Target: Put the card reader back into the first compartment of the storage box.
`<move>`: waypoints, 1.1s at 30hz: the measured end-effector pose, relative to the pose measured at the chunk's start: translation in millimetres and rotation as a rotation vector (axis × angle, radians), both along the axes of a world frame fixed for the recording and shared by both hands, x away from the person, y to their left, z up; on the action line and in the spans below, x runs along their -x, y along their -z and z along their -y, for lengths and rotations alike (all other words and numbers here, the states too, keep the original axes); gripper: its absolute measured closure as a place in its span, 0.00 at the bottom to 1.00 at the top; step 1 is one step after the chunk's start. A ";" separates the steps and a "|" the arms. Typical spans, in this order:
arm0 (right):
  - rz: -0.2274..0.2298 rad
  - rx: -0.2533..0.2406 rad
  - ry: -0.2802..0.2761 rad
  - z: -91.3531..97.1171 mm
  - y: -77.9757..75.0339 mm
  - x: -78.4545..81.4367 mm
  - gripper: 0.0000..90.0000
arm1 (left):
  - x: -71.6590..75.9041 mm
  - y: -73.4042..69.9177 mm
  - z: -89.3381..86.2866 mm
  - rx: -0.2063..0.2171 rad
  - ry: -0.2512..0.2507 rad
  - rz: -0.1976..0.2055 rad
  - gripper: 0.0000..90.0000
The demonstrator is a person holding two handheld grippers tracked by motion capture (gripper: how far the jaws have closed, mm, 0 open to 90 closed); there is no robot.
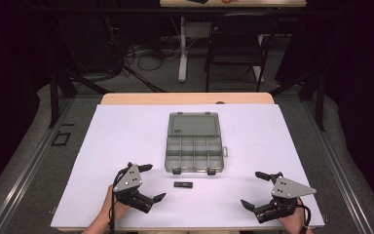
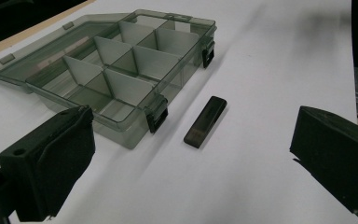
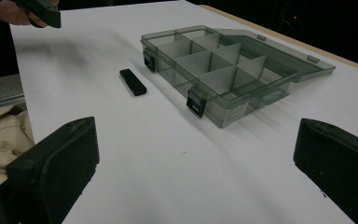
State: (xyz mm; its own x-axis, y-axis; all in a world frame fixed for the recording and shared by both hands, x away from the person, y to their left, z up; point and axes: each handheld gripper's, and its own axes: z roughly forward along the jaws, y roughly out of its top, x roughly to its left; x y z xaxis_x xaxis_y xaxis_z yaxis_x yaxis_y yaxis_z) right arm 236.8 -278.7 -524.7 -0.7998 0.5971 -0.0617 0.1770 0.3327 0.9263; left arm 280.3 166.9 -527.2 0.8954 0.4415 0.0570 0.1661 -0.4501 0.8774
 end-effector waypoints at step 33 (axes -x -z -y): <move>-0.011 0.007 -0.014 -2.1 2.0 0.5 0.00 | -18.1 9.1 31.2 -0.079 0.114 0.010 0.03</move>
State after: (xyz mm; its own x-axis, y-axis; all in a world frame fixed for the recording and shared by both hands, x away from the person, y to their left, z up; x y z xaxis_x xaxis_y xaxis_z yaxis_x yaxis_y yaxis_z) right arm 236.3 -276.6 -526.6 -0.8085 0.5858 -0.0572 0.1826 0.3419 0.9218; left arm 298.4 135.8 -536.4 0.9387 0.3307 0.0969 0.1012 -0.5333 0.8399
